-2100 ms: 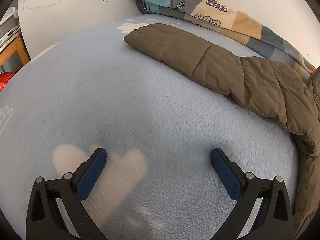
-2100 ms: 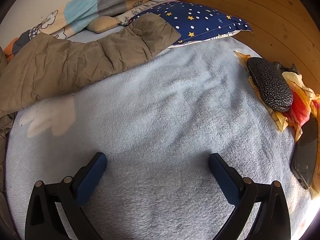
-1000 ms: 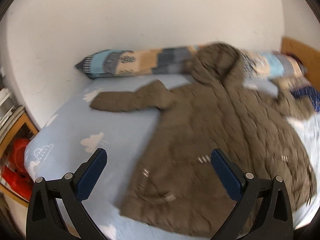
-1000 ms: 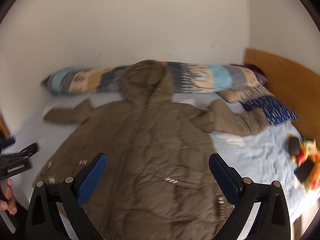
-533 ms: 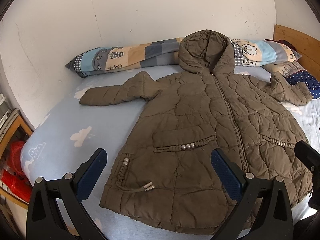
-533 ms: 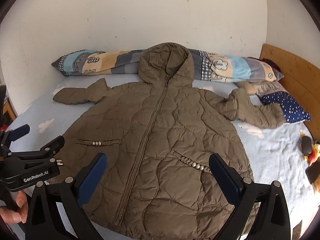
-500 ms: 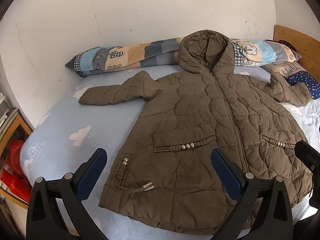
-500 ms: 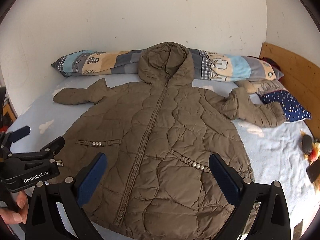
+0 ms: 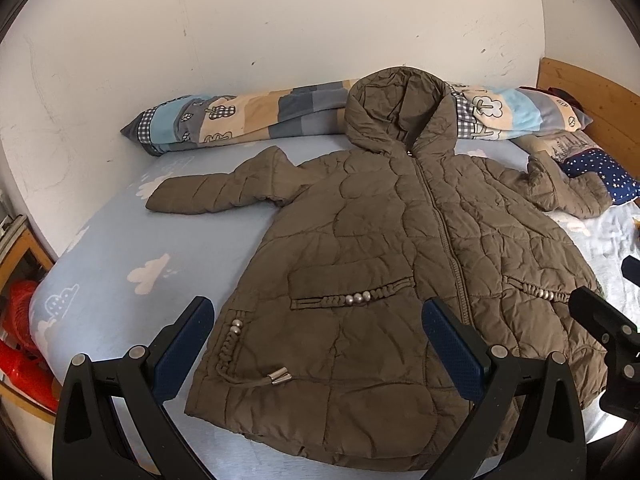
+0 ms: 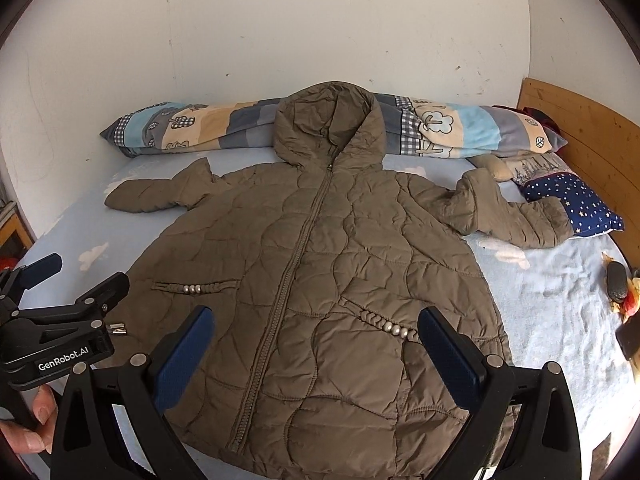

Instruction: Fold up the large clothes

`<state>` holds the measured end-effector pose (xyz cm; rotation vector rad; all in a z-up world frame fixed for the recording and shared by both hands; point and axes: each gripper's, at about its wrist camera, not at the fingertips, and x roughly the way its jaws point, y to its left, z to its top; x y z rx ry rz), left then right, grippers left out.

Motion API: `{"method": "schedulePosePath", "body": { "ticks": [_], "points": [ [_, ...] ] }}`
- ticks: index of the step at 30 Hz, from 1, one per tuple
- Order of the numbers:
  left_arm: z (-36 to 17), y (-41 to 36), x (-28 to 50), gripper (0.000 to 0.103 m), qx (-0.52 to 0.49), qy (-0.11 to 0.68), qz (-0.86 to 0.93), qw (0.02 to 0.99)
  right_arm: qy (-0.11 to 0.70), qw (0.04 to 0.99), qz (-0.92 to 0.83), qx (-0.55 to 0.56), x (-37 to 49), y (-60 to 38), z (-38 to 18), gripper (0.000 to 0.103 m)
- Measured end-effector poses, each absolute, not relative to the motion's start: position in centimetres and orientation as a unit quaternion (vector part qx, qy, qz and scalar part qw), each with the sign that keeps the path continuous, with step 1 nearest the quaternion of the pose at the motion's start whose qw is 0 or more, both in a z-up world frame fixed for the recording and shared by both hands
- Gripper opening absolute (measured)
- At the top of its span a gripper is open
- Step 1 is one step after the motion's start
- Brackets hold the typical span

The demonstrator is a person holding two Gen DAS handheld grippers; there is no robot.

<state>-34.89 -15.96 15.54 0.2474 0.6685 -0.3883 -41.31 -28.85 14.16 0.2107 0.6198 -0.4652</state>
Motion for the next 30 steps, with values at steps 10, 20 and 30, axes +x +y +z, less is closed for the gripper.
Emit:
{"method": "schedulePosePath", "body": {
  "ticks": [10, 20, 30],
  "points": [
    [15.8, -16.5, -35.2, 0.103, 0.121, 0.324, -0.198, 0.917, 0.302, 0.919, -0.231, 0.107, -42.2, -29.7, 14.2, 0.103],
    [16.0, -17.2, -35.4, 0.103, 0.125, 0.318, -0.208, 0.917, 0.295, 0.915, -0.246, 0.122, -43.2, -31.3, 14.6, 0.103],
    [18.3, -20.8, -31.9, 0.103, 0.131, 0.282, -0.224, 0.924, 0.273, 0.906, -0.295, 0.135, -44.5, -38.0, 16.9, 0.103]
  ]
}}
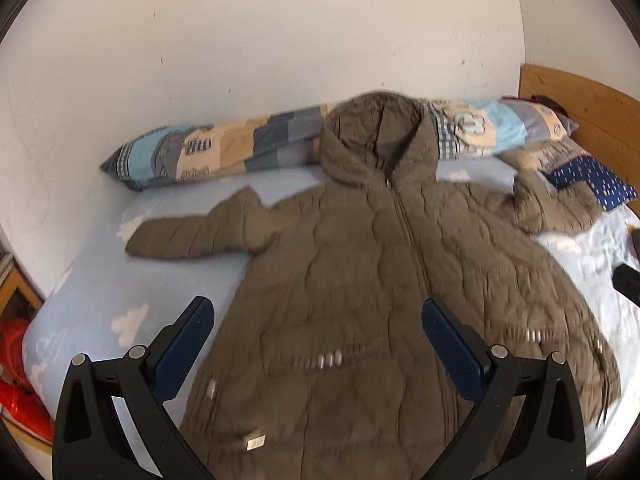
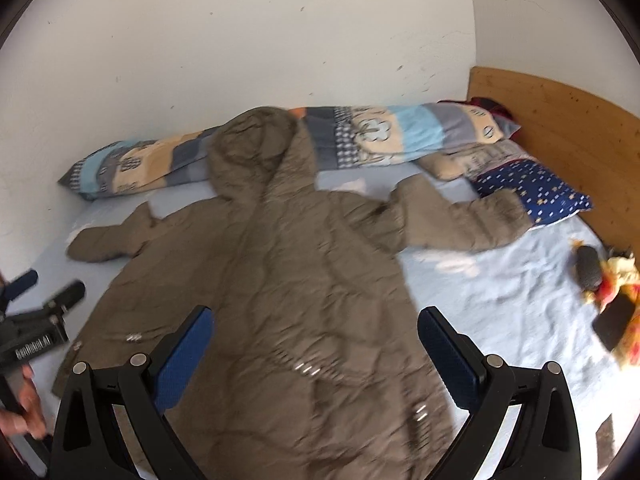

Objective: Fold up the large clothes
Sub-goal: 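Reach the right gripper to the sleeve cuff and grasp it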

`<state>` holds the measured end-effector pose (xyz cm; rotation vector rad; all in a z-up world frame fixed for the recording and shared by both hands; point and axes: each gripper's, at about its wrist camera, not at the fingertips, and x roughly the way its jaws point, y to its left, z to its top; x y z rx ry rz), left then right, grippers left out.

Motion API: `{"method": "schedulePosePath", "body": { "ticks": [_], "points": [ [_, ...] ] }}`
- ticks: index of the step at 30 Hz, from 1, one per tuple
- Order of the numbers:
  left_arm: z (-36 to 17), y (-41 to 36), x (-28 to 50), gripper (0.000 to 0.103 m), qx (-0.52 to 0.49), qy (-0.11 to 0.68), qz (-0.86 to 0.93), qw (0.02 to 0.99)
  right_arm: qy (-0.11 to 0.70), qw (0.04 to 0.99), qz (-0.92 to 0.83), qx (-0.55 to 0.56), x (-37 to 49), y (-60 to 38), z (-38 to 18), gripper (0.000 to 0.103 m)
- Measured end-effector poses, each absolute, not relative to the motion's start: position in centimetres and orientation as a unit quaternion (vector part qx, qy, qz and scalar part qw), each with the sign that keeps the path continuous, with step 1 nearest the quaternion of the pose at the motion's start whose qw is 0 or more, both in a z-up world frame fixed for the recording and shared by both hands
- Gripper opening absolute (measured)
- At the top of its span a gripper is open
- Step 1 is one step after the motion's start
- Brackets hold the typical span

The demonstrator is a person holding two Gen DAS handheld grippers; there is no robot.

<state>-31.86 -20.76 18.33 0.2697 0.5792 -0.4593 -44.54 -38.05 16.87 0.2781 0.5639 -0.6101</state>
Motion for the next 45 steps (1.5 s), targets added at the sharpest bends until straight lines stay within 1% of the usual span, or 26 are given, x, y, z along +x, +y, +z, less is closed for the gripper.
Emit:
{"method": "schedulePosePath", "body": {
  "ticks": [3, 7, 9, 12, 17, 22, 26, 27, 29, 31, 34, 37, 41, 44, 45],
  "points": [
    [18.3, -24.0, -29.6, 0.103, 0.119, 0.289, -0.241, 0.919, 0.267, 0.899, -0.311, 0.154, -44.8, -41.2, 16.8, 0.103],
    [16.1, -27.6, -27.6, 0.103, 0.115, 0.300, -0.279, 0.905, 0.255, 0.880, -0.325, 0.233, -46.2, -47.2, 15.8, 0.103],
    [14.6, -28.3, -27.2, 0.103, 0.124, 0.303, -0.289, 0.900, 0.239, 0.863, -0.335, 0.292, -47.8, -51.4, 14.8, 0.103],
    [12.0, -29.3, -25.7, 0.103, 0.149, 0.346, -0.295, 0.878, 0.218, 0.835, -0.348, 0.366, -50.1, -56.4, 13.0, 0.103],
    [10.3, -29.3, -24.9, 0.103, 0.156, 0.374, -0.298, 0.864, 0.160, 0.785, -0.356, 0.482, -54.0, -63.5, 10.4, 0.103],
    [10.8, -29.3, -25.3, 0.103, 0.160, 0.356, -0.307, 0.868, 0.125, 0.760, -0.364, 0.524, -55.9, -69.4, 9.7, 0.103],
    [11.2, -29.4, -25.9, 0.103, 0.167, 0.346, -0.314, 0.868, 0.126, 0.756, -0.356, 0.534, -55.4, -74.0, 9.2, 0.101],
    [11.2, -29.4, -25.9, 0.103, 0.168, 0.345, -0.315, 0.868, 0.131, 0.754, -0.353, 0.538, -55.1, -75.0, 9.0, 0.098],
    [11.0, -29.6, -25.7, 0.103, 0.171, 0.348, -0.317, 0.866, 0.144, 0.750, -0.364, 0.534, -54.4, -77.0, 8.5, 0.090],
    [10.7, -29.7, -25.5, 0.103, 0.171, 0.354, -0.318, 0.863, 0.158, 0.747, -0.369, 0.530, -53.8, -78.9, 7.7, 0.077],
    [10.4, -29.7, -25.3, 0.103, 0.173, 0.358, -0.317, 0.861, 0.166, 0.739, -0.385, 0.528, -53.6, -81.6, 6.5, 0.069],
    [10.2, -29.5, -25.1, 0.103, 0.175, 0.358, -0.317, 0.860, 0.174, 0.730, -0.404, 0.523, -53.4, -84.4, 5.3, 0.065],
    [10.2, -29.5, -24.9, 0.103, 0.171, 0.361, -0.320, 0.859, 0.172, 0.728, -0.414, 0.519, -52.9, -87.2, 4.3, 0.064],
    [10.1, -29.4, -25.0, 0.103, 0.174, 0.354, -0.318, 0.862, 0.186, 0.720, -0.430, 0.512, -52.0, -89.0, 3.3, 0.063],
    [10.0, -29.4, -24.9, 0.103, 0.175, 0.354, -0.318, 0.862, 0.190, 0.717, -0.434, 0.511, -51.8, -89.4, 3.0, 0.060]
  ]
}}
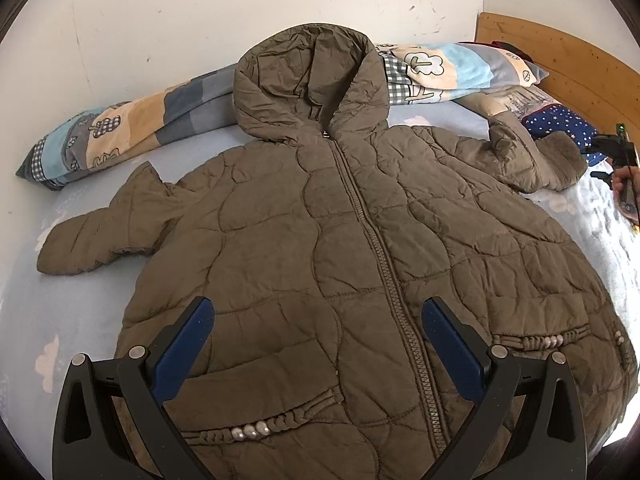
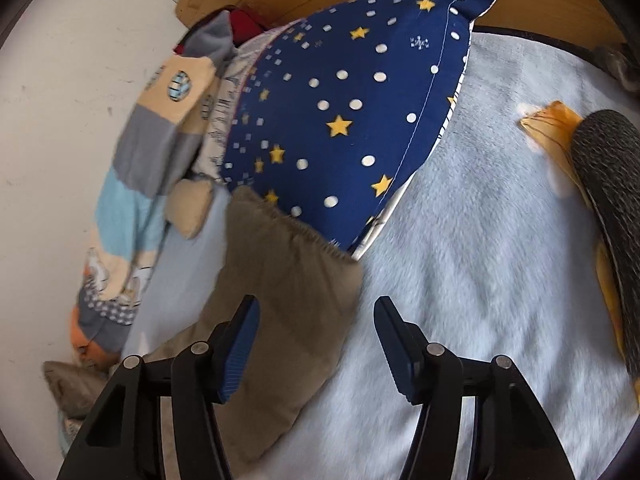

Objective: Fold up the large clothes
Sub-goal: 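Reach the right gripper to the sleeve cuff and grasp it, then lift the sleeve with the right gripper, fold it across the jacket body, release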

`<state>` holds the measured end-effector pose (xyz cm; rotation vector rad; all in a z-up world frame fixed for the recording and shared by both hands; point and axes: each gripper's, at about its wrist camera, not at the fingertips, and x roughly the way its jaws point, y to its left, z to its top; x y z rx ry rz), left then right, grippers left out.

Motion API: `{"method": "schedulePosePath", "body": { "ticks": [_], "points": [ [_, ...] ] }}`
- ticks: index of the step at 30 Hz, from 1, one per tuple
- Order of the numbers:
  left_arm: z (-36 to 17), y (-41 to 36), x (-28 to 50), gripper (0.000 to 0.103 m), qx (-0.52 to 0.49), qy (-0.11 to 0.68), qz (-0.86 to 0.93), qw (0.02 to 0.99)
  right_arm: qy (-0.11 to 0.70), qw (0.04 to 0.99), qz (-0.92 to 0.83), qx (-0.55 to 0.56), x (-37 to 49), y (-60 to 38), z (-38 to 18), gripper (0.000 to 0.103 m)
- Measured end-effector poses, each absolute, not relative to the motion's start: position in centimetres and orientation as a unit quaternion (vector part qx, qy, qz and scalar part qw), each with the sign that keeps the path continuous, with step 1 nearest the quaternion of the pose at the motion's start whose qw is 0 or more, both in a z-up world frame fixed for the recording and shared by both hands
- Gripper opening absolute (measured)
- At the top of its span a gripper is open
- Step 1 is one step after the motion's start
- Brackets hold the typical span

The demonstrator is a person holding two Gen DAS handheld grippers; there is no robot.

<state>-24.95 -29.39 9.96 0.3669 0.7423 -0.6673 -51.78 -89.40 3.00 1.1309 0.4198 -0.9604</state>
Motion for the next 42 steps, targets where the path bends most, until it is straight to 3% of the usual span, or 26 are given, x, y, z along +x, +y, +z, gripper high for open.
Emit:
{"method": "schedulePosePath", "body": {
  "ticks": [5, 6, 7, 16, 22, 35, 42],
  "points": [
    [9.1, -29.7, -24.9, 0.103, 0.186, 0.361, -0.317, 0.857, 0.197, 0.718, -0.417, 0.521, -50.5, -90.6, 1.3, 0.036],
    [9.0, -29.8, -24.9, 0.103, 0.189, 0.362, -0.316, 0.856, 0.196, 0.723, -0.417, 0.514, -50.5, -90.4, 1.6, 0.024],
    [8.9, -29.8, -25.0, 0.103, 0.191, 0.362, -0.316, 0.856, 0.190, 0.729, -0.419, 0.506, -50.6, -90.1, 2.0, 0.019],
    [9.8, -29.3, -25.2, 0.103, 0.180, 0.355, -0.319, 0.860, 0.121, 0.740, -0.468, 0.467, -55.4, -87.7, 10.3, 0.016],
    [10.9, -28.7, -25.0, 0.103, 0.163, 0.351, -0.319, 0.865, 0.115, 0.765, -0.464, 0.431, -55.4, -86.1, 16.9, 0.016],
    [13.9, -25.6, -23.1, 0.103, 0.106, 0.349, -0.301, 0.881, 0.116, 0.852, -0.374, 0.348, -46.2, -75.8, 29.4, 0.016],
    [14.9, -22.9, -21.8, 0.103, 0.082, 0.347, -0.282, 0.891, 0.141, 0.899, -0.284, 0.301, -38.6, -67.1, 33.2, 0.015]
  ]
}}
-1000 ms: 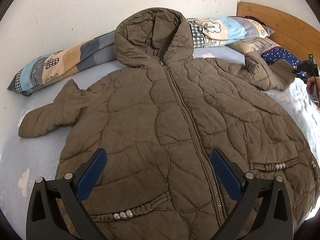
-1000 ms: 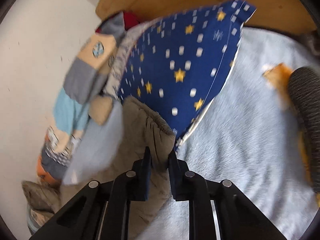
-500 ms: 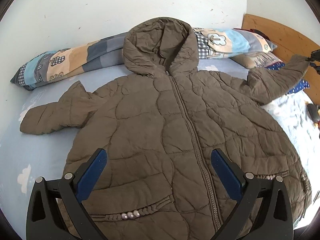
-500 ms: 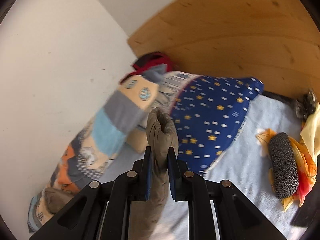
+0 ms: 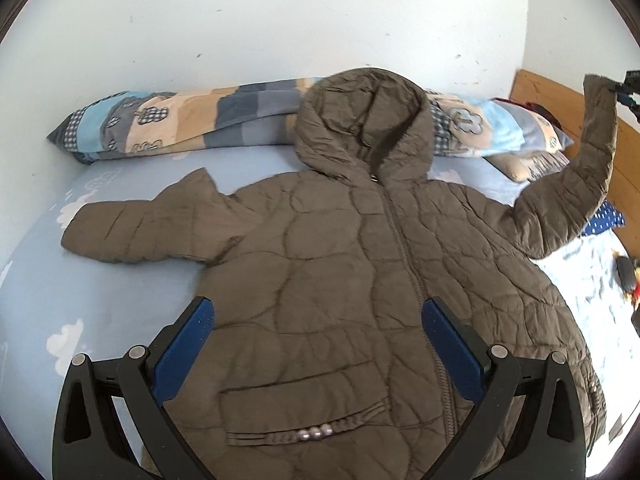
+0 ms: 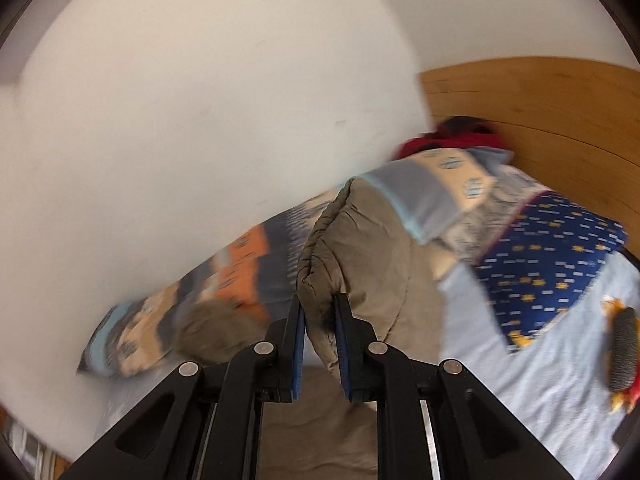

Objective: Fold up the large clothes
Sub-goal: 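Lift the sleeve with the right gripper, fold it across the jacket body, release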

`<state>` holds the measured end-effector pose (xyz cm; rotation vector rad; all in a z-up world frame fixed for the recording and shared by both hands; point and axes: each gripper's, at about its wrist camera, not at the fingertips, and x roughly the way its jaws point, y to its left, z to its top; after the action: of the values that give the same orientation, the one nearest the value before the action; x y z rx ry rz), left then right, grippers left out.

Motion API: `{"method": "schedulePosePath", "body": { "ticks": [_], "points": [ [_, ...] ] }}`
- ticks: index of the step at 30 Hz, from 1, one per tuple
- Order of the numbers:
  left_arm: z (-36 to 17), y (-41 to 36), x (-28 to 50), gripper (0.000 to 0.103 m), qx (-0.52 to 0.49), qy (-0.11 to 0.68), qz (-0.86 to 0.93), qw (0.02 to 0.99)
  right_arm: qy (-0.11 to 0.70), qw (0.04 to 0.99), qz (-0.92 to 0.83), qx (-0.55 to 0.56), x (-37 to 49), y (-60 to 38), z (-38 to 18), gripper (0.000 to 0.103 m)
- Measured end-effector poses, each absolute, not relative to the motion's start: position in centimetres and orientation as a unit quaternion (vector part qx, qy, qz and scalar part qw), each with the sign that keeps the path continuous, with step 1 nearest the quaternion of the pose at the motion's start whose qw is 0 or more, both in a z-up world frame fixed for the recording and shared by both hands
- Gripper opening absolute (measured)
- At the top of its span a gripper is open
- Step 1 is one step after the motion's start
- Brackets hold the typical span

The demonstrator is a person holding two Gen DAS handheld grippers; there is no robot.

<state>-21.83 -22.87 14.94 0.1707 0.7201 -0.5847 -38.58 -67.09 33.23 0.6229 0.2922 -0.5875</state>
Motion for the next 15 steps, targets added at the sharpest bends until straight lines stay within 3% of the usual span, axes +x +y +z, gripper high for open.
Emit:
{"method": "schedulePosePath", "body": {
  "ticks": [9, 15],
  "points": [
    [15.4, -18.7, -19.5, 0.103, 0.047, 0.357, -0.246, 0.900, 0.214, 0.930, -0.143, 0.262, -25.9, -54.4, 30.9, 0.015],
    [15.6, -16.7, -18.1, 0.103, 0.028, 0.364, -0.222, 0.904, 0.285, 0.917, -0.083, 0.266, -18.0, -47.5, 23.0, 0.015]
  ]
}}
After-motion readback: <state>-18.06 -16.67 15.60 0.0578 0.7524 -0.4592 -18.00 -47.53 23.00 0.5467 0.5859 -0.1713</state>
